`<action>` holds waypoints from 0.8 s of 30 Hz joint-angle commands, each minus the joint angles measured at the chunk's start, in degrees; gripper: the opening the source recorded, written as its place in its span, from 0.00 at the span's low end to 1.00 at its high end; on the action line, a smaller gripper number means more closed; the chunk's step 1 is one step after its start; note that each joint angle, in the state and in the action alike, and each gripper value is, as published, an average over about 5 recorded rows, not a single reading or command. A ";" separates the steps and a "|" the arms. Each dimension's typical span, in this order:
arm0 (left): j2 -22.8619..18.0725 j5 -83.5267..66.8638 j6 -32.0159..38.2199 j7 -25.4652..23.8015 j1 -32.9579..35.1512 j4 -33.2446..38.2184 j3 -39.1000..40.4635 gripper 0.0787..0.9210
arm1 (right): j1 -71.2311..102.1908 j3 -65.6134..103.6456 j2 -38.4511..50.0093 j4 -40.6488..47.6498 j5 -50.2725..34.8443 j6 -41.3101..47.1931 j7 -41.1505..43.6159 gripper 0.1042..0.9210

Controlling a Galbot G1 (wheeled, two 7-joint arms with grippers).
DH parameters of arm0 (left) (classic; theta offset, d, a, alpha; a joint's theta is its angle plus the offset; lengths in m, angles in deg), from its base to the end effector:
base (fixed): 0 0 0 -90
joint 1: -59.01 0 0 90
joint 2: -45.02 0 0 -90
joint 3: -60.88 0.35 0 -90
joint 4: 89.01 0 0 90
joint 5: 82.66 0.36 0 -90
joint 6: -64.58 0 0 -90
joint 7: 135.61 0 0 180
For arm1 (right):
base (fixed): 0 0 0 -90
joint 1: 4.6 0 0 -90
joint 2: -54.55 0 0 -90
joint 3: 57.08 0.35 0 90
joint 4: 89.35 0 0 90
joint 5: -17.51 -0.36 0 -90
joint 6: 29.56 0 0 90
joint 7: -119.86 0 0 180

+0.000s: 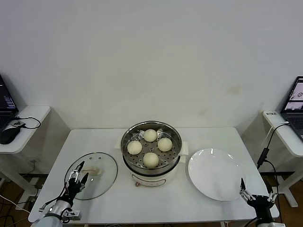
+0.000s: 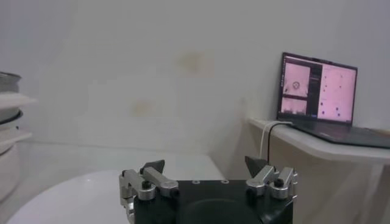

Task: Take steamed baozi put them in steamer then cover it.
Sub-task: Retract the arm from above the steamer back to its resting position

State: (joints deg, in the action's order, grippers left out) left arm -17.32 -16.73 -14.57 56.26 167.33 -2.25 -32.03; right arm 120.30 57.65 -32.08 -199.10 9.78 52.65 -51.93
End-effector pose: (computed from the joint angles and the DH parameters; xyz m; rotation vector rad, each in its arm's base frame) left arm 0.2403 0.1881 -0.4162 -0.3059 -2.1744 -2.2302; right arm 0.1267 -0.1549 -0.3562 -0.3347 -3.0187 0.2051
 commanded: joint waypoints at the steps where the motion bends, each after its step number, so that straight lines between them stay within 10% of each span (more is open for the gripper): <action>1: 0.26 0.48 -0.07 -0.09 -4.78 -3.07 1.22 0.88 | 0.26 0.25 -0.42 0.13 0.01 -0.07 -0.02 0.88; 24: -0.93 0.58 0.11 1.31 -11.02 -11.44 2.86 0.88 | 0.28 0.89 -0.18 1.05 -0.01 -0.09 0.36 0.88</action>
State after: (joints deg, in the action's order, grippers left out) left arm -18.25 -16.17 -14.56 57.03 157.91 -10.95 -29.34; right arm 120.55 58.46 -32.21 -198.01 9.79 52.58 -51.58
